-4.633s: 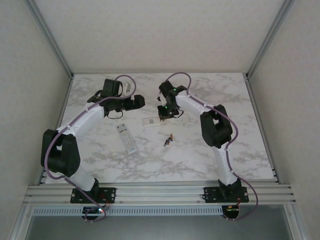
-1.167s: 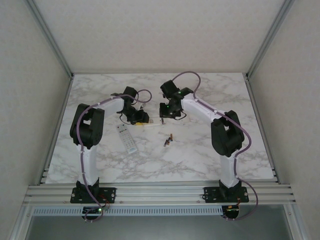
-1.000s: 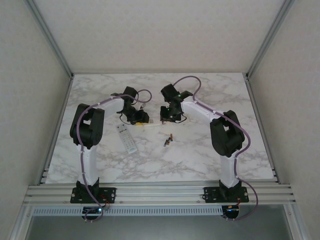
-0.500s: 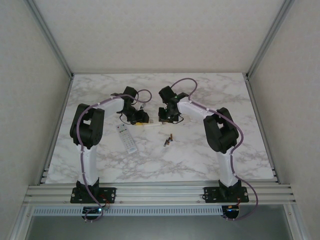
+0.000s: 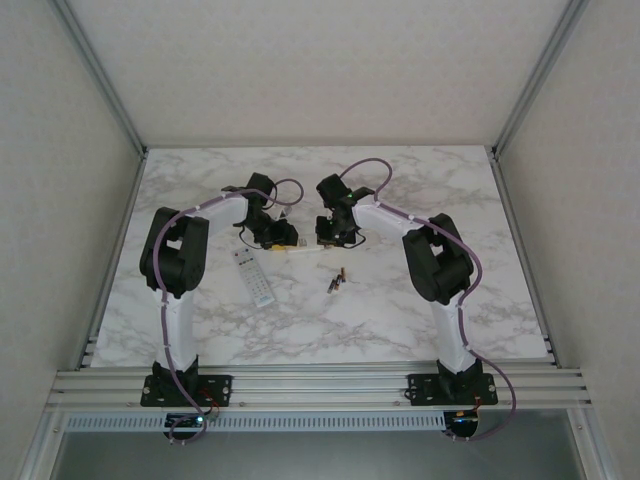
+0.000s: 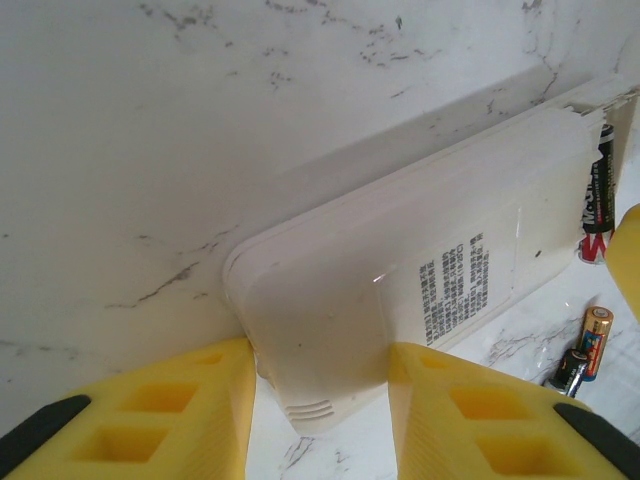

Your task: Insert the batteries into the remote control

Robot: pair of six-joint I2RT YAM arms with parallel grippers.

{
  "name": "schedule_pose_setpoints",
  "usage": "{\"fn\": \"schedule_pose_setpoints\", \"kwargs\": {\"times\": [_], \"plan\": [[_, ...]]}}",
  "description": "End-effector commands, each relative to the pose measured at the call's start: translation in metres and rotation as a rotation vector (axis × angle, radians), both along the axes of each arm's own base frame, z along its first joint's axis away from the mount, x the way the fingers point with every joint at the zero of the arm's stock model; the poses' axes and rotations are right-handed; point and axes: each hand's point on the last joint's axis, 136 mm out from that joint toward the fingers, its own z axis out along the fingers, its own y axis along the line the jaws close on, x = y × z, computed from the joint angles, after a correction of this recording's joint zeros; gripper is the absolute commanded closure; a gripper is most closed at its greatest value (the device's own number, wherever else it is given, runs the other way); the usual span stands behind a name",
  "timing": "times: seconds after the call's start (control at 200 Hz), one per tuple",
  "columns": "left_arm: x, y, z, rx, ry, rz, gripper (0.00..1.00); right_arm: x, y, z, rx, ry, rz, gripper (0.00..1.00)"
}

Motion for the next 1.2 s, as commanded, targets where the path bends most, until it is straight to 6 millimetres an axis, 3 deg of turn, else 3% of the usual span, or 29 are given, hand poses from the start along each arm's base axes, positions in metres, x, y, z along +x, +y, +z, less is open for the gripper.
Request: {"fn": "schedule_pose_setpoints", "kwargs": {"times": [0.0,0.185,0.431,0.646,0.751,0.891,0.966,1.041,1.192], "plan": [[-0.007,0.003,-0.019,0.060,0.025,-0.003,0.61,0.000,-0.001,-0.014,-0.040,0.015,0.030,0.84],[-0.007,0.002,-0.020,0.057,0.028,-0.001,0.62,0.001,-0.002,-0.018,-0.068,0.006,0.060,0.85],[-0.007,0.002,-0.019,0.056,0.026,-0.002,0.62,-0.003,-0.010,-0.044,-0.141,0.031,0.077,0.86],[-0.007,0.002,-0.019,0.055,0.028,-0.002,0.63,0.001,-0.005,-0.049,-0.134,0.031,0.083,0.87],[-0.007,0.002,-0.018,0.056,0.026,-0.002,0.63,0.004,0.003,-0.032,-0.092,0.015,0.079,0.86],[-0.004,0.003,-0.017,0.063,0.018,0.000,0.60,0.011,0.004,0.017,-0.056,-0.059,0.071,0.80],[-0.003,0.003,-0.015,0.065,0.009,0.005,0.57,0.011,-0.006,0.041,-0.062,-0.102,0.045,0.78],[0.001,0.005,-0.011,0.076,-0.010,0.012,0.47,0.006,-0.015,0.060,-0.057,-0.132,0.011,0.77],[0.008,0.010,0.002,0.101,-0.055,0.039,0.37,-0.019,-0.051,0.068,-0.089,-0.137,-0.144,0.73]]}}
